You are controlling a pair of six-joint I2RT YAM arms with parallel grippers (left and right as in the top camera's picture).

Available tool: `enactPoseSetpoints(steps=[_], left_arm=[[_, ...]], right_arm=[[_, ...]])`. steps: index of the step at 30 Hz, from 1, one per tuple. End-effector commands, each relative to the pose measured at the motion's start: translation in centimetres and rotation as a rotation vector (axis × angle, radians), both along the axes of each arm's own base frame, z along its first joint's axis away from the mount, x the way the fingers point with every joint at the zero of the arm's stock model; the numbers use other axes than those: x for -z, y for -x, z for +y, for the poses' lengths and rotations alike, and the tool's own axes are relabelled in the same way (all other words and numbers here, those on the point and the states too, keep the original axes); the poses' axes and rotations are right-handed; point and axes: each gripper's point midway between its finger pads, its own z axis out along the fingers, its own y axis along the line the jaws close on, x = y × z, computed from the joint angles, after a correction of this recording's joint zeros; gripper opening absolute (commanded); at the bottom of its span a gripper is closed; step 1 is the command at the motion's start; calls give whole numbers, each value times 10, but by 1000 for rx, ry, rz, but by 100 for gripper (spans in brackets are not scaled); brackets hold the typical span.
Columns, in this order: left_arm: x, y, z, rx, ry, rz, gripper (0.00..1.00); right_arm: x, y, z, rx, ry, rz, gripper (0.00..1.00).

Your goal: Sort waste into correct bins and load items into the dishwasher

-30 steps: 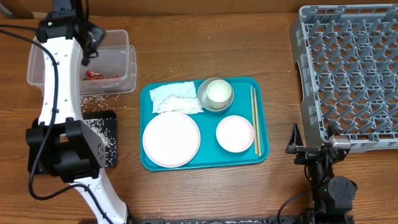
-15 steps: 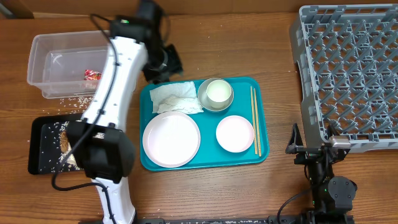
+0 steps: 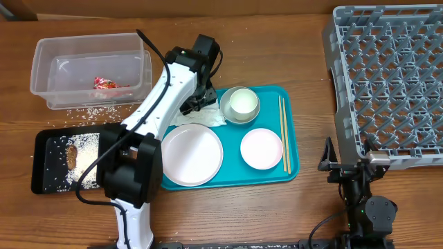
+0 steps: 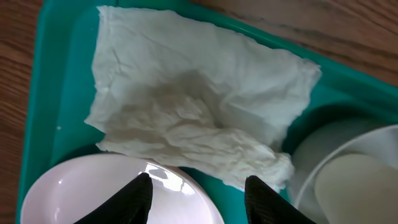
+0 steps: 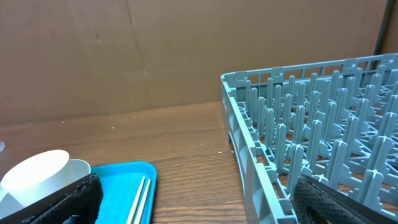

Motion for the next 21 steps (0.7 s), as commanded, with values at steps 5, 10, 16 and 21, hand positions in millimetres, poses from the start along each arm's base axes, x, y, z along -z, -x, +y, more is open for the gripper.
enactPoseSetpoints(steps=[5,10,16,21], left_arm=[[14,9,18,-16,-78,15,50],[40,20,19,-35,-78,37,50],[56,19,17,-35,-56,13,50],[55,4,11,-36,-33,-46,50]], right_arm=[[1,0,-2,12,3,-8,100],[1,0,-2,12,3,-8,100],[1,0,-2,12,3,-8,100],[1,0,-2,12,3,-8,100]])
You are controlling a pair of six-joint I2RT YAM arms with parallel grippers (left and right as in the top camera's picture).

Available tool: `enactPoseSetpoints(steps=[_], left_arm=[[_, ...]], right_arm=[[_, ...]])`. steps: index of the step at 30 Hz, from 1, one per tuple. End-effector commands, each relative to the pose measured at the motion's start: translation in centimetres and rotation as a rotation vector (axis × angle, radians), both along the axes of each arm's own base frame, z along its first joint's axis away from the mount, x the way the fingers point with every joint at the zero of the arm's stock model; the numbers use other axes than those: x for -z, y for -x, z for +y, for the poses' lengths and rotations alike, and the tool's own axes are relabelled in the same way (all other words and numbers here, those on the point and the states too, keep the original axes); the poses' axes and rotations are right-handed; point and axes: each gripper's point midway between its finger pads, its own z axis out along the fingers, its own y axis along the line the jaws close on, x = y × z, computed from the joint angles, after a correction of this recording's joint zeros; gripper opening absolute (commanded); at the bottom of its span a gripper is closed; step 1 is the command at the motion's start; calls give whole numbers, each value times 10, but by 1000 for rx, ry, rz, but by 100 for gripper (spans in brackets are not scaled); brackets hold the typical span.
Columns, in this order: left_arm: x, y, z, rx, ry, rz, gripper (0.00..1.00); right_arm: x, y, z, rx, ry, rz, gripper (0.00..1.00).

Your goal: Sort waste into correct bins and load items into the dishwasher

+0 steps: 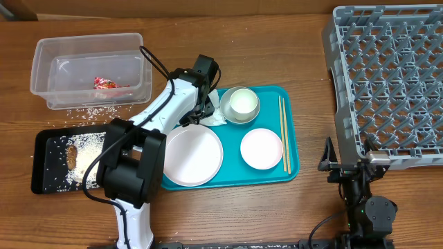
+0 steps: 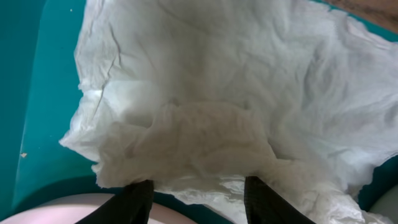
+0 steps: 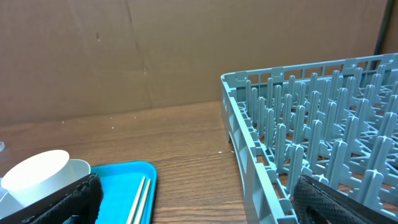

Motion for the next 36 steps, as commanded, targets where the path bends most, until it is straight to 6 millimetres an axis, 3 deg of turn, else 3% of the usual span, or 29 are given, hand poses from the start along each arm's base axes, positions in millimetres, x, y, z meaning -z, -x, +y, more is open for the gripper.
enactPoseSetpoints(steps=[1,10,13,15,19,23,27,29,32,33,36], left_arm=[[-2,-5,-1,-13,10,-29,49],[-2,-5,-1,-6,10,-30,29],[-2,-5,-1,-6,10,-30,18],[-2,-6,-1,-6,10,-31,5],[-4,-7,-2,2,13,-34,4],[-26,-11,-5,10,20,-41,4],[-65,-19,-7,9,23,-63,4],[-84,-22,-5,21,17,-70,11],[-103,-28,3,40,-27,-92,65],[-106,-28,8,42,-39,-92,71],[-105,-26,19,73,-51,-59,72]], right_arm=[[1,0,-2,12,4,-8,100],[1,0,-2,12,4,-8,100],[1,0,-2,12,4,-8,100],[1,0,-2,12,4,-8,100],[1,0,-2,12,4,-8,100],[1,0,-2,12,4,-8,100],[1,0,-2,12,4,-8,100],[1,0,-2,12,4,-8,100],[1,0,-2,12,4,-8,100],[1,0,-2,12,4,-8,100],[1,0,-2,12,4,-8,100]])
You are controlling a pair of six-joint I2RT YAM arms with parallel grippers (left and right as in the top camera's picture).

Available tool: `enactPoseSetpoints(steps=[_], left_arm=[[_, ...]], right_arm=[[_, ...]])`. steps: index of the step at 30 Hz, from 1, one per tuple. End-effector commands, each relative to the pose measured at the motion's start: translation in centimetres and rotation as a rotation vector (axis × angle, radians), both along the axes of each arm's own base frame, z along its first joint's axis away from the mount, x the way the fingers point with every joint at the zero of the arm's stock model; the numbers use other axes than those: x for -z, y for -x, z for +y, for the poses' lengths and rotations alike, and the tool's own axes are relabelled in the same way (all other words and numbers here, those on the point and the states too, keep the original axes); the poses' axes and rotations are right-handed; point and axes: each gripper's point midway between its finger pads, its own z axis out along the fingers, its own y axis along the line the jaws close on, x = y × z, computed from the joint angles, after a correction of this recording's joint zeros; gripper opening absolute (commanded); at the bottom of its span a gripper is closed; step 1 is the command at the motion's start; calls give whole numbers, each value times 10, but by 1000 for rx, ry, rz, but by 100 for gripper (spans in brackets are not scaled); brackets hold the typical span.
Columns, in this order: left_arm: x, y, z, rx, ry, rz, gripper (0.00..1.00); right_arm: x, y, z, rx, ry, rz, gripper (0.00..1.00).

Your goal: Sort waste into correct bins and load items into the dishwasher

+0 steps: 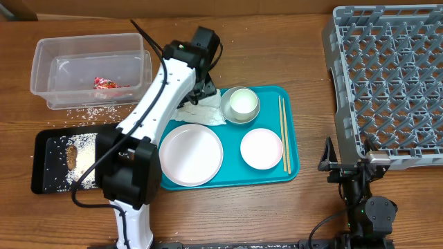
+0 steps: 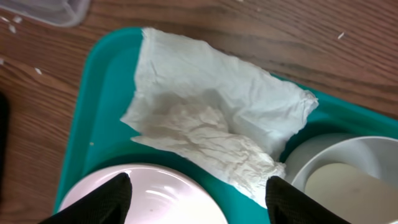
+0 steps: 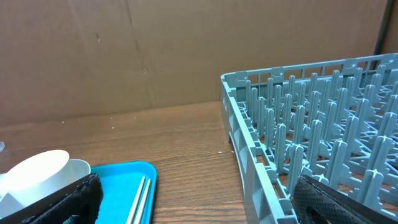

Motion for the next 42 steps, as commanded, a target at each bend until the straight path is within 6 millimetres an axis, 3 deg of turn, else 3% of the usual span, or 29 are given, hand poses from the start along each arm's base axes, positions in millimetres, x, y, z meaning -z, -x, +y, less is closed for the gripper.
enactPoseSetpoints(steps=[1,7,12,15,20,24,29,35,38,41,42], left_arm=[[-11,-2,24,35,-48,1,72],[20,14,48,74,-80,102,72],[60,23,34,165,-11,129,72],[73,25,27,172,37,128,71],[80,24,15,222,95,118,63],[80,23,15,223,93,113,63],[80,21,15,241,92,107,49],[83,19,14,241,93,103,49],[83,19,14,241,93,103,34],[83,19,14,240,94,103,4],[83,19,13,241,98,104,4]], right_arm=[[1,0,-2,12,4,-7,100],[1,0,-2,12,4,-7,100],[1,0,-2,12,4,-7,100],[1,0,-2,12,4,-7,100],[1,0,-2,12,4,-7,100],[1,0,-2,12,4,-7,100],[1,0,-2,12,4,-7,100],[1,0,-2,12,4,-7,100],[1,0,-2,12,4,-7,100],[1,0,-2,12,4,-7,100],[1,0,-2,12,4,-7,100]])
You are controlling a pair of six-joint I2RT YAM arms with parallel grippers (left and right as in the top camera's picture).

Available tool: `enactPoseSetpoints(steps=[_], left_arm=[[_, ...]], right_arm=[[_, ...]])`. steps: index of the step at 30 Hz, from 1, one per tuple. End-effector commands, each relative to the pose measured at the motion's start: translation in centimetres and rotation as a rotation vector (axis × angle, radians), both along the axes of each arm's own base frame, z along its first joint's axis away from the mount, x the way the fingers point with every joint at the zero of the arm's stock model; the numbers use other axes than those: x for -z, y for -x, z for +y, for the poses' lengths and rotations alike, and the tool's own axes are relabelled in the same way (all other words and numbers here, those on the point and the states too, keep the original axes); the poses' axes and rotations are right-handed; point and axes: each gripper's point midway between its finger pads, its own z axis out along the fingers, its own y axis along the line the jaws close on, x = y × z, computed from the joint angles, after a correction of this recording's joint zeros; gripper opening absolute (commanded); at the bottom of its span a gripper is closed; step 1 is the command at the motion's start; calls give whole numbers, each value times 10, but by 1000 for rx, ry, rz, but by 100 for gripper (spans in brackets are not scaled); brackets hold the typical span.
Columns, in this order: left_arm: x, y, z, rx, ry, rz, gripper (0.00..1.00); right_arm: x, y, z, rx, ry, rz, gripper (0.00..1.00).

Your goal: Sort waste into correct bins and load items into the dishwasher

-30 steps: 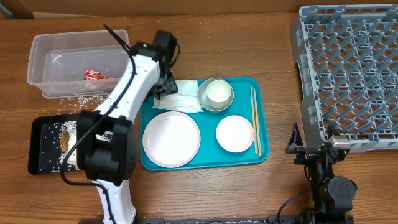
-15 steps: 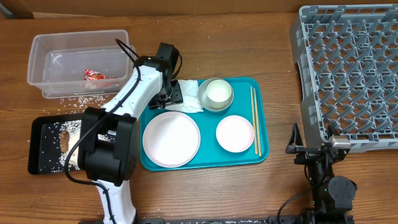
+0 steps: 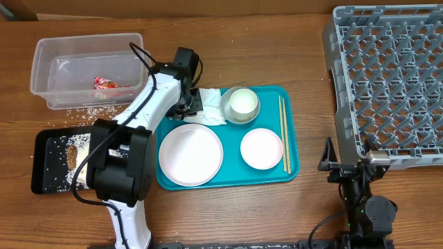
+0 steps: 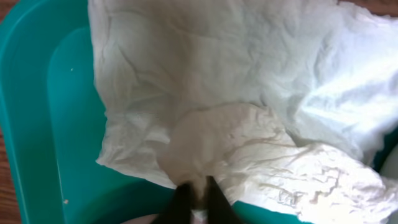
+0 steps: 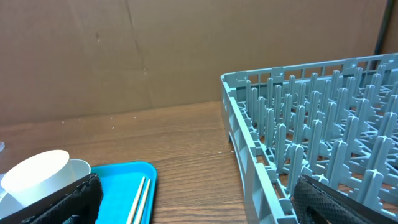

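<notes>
A crumpled white napkin (image 3: pixel 210 113) lies on the back left corner of the teal tray (image 3: pixel 232 149), beside a white bowl (image 3: pixel 239 104). My left gripper (image 3: pixel 188 104) is down on it. In the left wrist view its fingers (image 4: pixel 183 196) are pinched together on a raised fold of the napkin (image 4: pixel 249 93), low over the tray (image 4: pixel 62 124). My left gripper (image 4: pixel 198 194) is shut on the napkin. My right gripper (image 5: pixel 199 208) stands open and holds nothing, parked by the grey dish rack (image 3: pixel 391 76).
The tray also carries a large white plate (image 3: pixel 191 154), a small plate (image 3: pixel 261 148) and chopsticks (image 3: pixel 283 131). At the back left is a clear bin (image 3: pixel 48 52) with a red wrapper (image 3: pixel 106 84) inside. A black tray (image 3: pixel 41 142) with rice lies at the left.
My left gripper was open and raised above the napkin. Now it is low on the tray and shut on a fold of the napkin. The right arm has not moved.
My left gripper hung open over the napkin, then was pressed close against it, still open. After that it stood higher with its jaws wider and the napkin still lying on the tray. Now it is down again and shut on the napkin.
</notes>
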Motion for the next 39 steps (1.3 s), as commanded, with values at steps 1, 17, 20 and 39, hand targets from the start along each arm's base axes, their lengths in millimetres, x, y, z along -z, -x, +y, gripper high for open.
enactPoseSetpoints(steps=[1,17,20,39], left_arm=[[1,4,-6,17,17,11,4],[-157,-7,-38,28,241,-131,4],[-173,-10,-30,15,226,-181,4],[-229,-84,198,-582,34,-560,4]], right_arm=[[1,0,-2,12,4,-8,100],[1,0,-2,12,4,-8,100],[1,0,-2,12,4,-8,100],[1,0,-2,12,4,-8,100]])
